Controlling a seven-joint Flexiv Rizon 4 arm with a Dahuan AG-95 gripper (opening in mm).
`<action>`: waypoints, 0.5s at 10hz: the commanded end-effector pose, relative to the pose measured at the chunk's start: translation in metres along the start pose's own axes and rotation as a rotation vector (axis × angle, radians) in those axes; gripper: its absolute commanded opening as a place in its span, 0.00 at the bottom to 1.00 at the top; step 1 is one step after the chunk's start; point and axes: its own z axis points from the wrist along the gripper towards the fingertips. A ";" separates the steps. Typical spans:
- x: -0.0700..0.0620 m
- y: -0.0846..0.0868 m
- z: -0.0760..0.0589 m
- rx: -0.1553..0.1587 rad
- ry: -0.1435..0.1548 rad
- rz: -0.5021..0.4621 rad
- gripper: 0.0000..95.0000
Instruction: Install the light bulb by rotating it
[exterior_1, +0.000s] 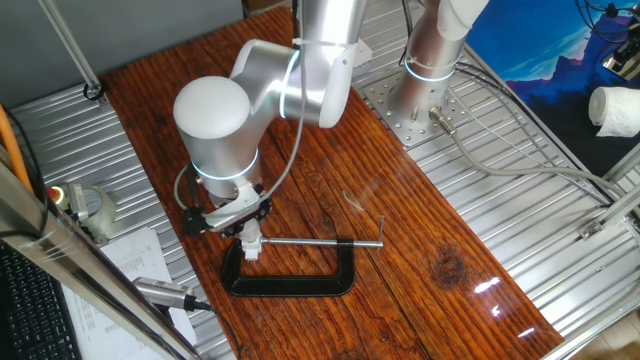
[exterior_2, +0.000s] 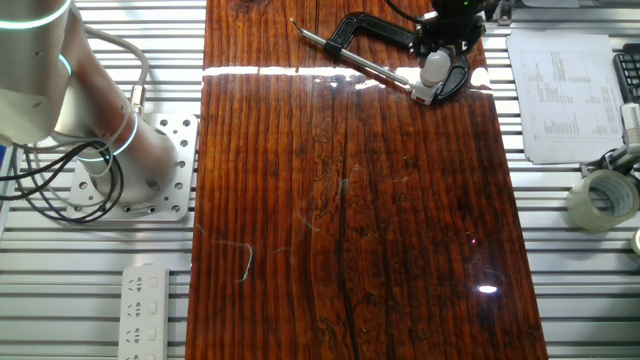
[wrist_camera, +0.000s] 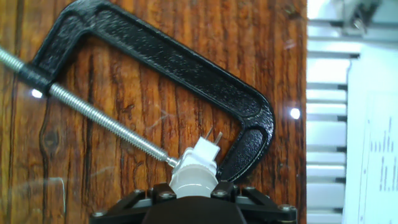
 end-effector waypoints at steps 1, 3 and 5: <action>0.002 -0.002 0.000 -0.009 0.010 0.062 0.00; 0.002 -0.002 0.000 -0.008 0.012 0.114 0.00; 0.002 -0.002 0.001 -0.009 0.011 0.166 0.00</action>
